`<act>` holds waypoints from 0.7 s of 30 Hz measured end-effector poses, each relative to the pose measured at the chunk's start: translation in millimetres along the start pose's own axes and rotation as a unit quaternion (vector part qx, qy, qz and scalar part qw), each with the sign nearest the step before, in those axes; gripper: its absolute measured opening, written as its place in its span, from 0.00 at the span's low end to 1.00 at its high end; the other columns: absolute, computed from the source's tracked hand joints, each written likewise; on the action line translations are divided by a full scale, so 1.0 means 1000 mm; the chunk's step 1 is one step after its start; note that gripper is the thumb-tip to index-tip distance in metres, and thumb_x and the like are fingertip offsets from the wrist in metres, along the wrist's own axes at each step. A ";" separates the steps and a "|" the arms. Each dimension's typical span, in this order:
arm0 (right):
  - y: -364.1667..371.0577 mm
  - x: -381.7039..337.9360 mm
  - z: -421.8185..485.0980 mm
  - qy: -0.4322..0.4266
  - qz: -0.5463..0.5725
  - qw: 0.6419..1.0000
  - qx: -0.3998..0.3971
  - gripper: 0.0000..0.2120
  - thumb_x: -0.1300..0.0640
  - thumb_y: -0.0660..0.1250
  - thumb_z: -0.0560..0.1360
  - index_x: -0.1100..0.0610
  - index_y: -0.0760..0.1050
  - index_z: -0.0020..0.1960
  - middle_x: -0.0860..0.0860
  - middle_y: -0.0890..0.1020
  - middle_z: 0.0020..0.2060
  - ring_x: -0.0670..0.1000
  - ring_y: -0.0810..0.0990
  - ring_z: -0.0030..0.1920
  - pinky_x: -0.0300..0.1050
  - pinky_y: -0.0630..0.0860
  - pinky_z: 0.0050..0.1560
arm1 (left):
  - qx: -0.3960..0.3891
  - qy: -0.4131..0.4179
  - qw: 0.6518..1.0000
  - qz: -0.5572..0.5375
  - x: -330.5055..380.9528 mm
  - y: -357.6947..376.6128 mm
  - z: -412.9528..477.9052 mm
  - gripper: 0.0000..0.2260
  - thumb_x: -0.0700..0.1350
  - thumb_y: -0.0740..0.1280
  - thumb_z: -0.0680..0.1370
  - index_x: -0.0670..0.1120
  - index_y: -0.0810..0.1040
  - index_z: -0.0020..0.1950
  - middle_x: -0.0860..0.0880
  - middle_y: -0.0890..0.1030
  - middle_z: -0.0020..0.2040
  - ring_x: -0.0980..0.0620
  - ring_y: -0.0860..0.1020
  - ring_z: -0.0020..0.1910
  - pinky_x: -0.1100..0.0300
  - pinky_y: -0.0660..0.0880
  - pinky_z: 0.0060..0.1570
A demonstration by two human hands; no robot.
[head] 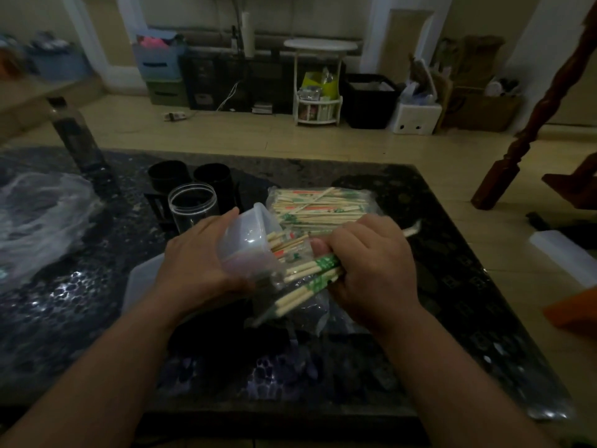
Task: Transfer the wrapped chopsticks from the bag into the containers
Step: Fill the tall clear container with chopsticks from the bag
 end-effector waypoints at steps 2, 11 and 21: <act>0.000 -0.002 -0.001 -0.002 -0.013 1.000 0.026 0.18 0.52 0.62 0.80 0.57 0.74 0.34 0.52 0.76 0.31 0.54 0.71 0.35 0.47 0.63 0.40 | 0.003 -0.002 1.000 0.003 0.001 0.000 0.001 0.57 0.71 0.63 0.49 0.57 0.58 0.78 0.51 0.66 0.74 0.50 0.64 0.72 0.50 0.61 0.69; -0.004 0.007 -0.004 0.129 0.081 0.987 0.043 0.11 0.47 0.60 0.80 0.49 0.74 0.41 0.48 0.73 0.37 0.50 0.73 0.37 0.43 0.72 0.34 | 0.005 0.010 1.000 0.002 0.001 0.001 -0.001 0.55 0.68 0.70 0.52 0.57 0.59 0.77 0.51 0.67 0.73 0.49 0.67 0.70 0.48 0.64 0.68; 0.007 0.011 -0.003 0.462 0.409 0.773 0.151 0.13 0.54 0.62 0.81 0.55 0.76 0.39 0.46 0.80 0.30 0.45 0.80 0.30 0.36 0.75 0.30 | -0.012 -0.007 1.000 0.016 0.004 0.003 0.000 0.57 0.63 0.73 0.50 0.58 0.57 0.78 0.51 0.65 0.74 0.50 0.64 0.72 0.51 0.60 0.67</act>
Point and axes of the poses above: each hand's wrist, its own z-axis towards the middle knuckle, its own y-axis out of the palm, x = y × z, the point moved 2 cm from there along z, towards the middle knuckle
